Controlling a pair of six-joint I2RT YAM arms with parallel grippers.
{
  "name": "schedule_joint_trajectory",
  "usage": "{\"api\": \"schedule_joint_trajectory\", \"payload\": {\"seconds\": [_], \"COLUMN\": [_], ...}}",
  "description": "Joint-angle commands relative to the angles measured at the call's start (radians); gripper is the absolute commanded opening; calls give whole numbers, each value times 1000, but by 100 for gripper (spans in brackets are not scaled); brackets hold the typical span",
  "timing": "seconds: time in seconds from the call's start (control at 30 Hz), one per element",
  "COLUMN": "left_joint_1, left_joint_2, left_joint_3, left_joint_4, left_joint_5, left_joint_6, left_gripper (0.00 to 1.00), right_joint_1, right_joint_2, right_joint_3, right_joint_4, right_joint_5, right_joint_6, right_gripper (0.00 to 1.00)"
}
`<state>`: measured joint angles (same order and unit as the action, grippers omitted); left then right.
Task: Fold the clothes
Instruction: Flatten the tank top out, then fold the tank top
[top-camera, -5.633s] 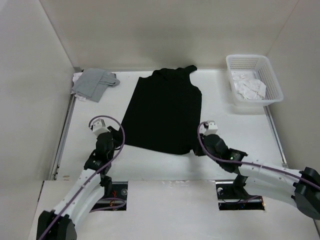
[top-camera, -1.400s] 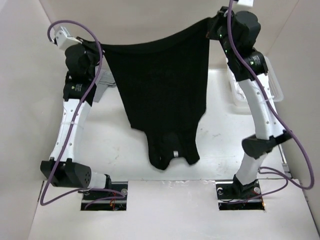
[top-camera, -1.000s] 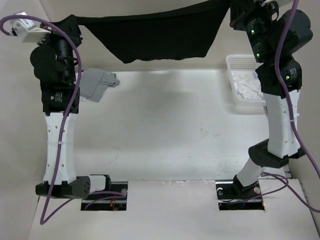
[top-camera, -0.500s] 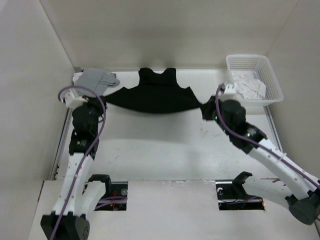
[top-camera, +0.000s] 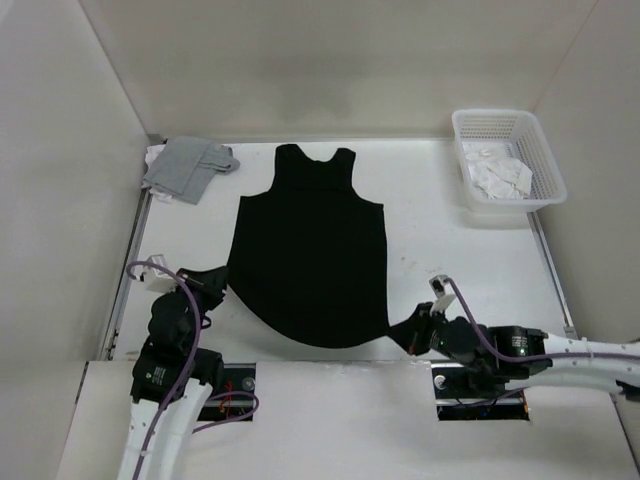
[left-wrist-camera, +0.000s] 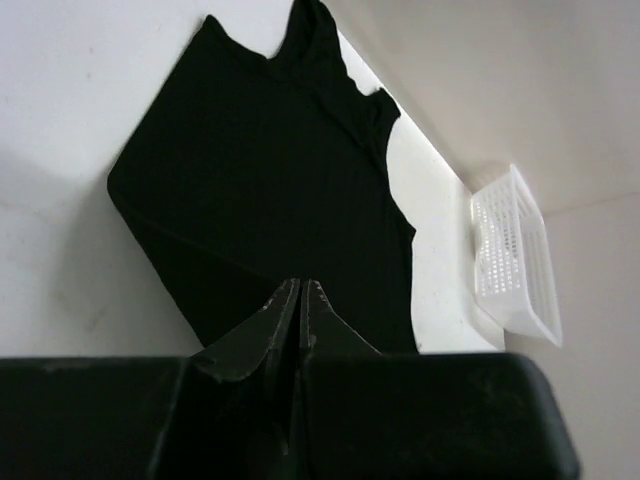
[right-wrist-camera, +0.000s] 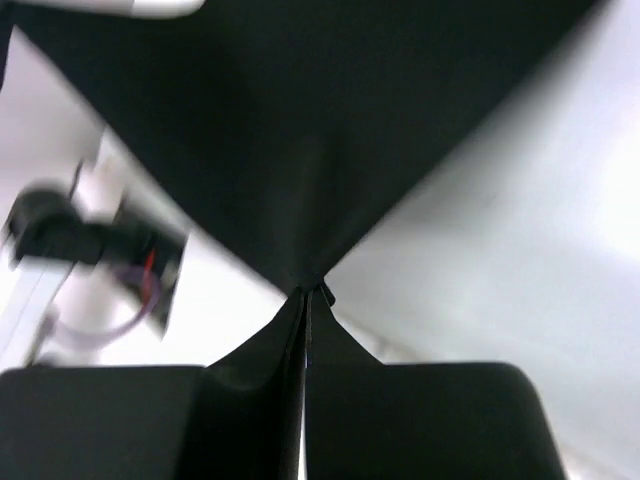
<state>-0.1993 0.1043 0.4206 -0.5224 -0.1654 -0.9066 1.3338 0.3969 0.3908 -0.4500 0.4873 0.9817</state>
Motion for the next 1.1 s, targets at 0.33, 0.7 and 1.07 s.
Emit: {"api": "schedule_joint_trajectory", "payload": {"seconds": [0.33, 0.7, 1.07], "left_joint_1": [57, 56, 96], "left_joint_2": [158, 981, 1554], "left_joint_3": [182, 329, 710], "left_joint_4": [137, 766, 841], "left_joint_5": [-164, -189, -203], "left_joint_6": [51, 44, 90], "left_gripper": [1, 1, 1], "right_joint_1": [-57, -764, -1006], "right_joint_2": [316, 738, 1259], "right_joint_3": [370, 506, 795], "right_joint_4": [-114, 450, 546], "right_joint_5": [334, -231, -417], "right_joint_6": [-106, -436, -426], "right_gripper": [0, 0, 0]}}
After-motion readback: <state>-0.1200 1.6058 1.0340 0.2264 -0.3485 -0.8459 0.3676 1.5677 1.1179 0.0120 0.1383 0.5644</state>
